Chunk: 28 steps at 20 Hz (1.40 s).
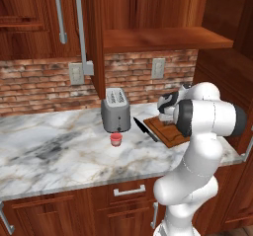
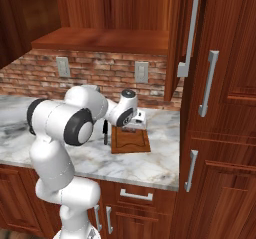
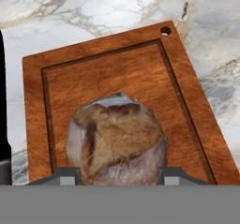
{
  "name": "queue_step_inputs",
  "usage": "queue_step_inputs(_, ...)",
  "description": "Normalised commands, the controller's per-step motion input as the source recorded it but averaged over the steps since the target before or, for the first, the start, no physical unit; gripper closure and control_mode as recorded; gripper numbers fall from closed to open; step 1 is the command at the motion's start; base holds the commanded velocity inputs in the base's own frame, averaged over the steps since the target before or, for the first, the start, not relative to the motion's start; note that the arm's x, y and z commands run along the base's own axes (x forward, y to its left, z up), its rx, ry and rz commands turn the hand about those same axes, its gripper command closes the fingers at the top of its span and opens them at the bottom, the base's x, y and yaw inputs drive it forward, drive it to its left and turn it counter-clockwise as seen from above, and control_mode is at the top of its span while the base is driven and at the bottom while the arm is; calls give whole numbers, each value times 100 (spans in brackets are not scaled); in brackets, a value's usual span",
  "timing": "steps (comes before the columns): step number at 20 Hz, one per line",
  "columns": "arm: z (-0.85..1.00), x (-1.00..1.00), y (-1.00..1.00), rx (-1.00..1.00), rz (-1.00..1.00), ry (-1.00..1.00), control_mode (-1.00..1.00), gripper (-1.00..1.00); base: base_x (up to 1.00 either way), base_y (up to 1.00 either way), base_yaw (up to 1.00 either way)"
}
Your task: Pick the bread, place it on the cutting board, pick the jam, place it on the counter, and close the cabinet.
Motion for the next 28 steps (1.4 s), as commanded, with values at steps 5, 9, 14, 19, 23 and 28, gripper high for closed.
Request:
queue_step_inputs(5, -16, 1, -2, 0, 0, 0, -100, -100, 0, 0, 0)
queue_step_inputs(9, -16, 0, -1, 0, 0, 0, -100, -100, 0, 0, 0)
queue_step_inputs(14, -7, 0, 0, 0, 0, 0, -100, -100, 0, 0, 0)
queue_step_inputs(19, 0, -6, 0, 0, 0, 0, -100, -100, 0, 0, 0)
queue_step_inputs(23, 1, -23, -2, 0, 0, -3, -100, -100, 0, 0, 0)
queue_step_inputs(28, 1, -28, -2, 0, 0, -4, -100, -100, 0, 0, 0)
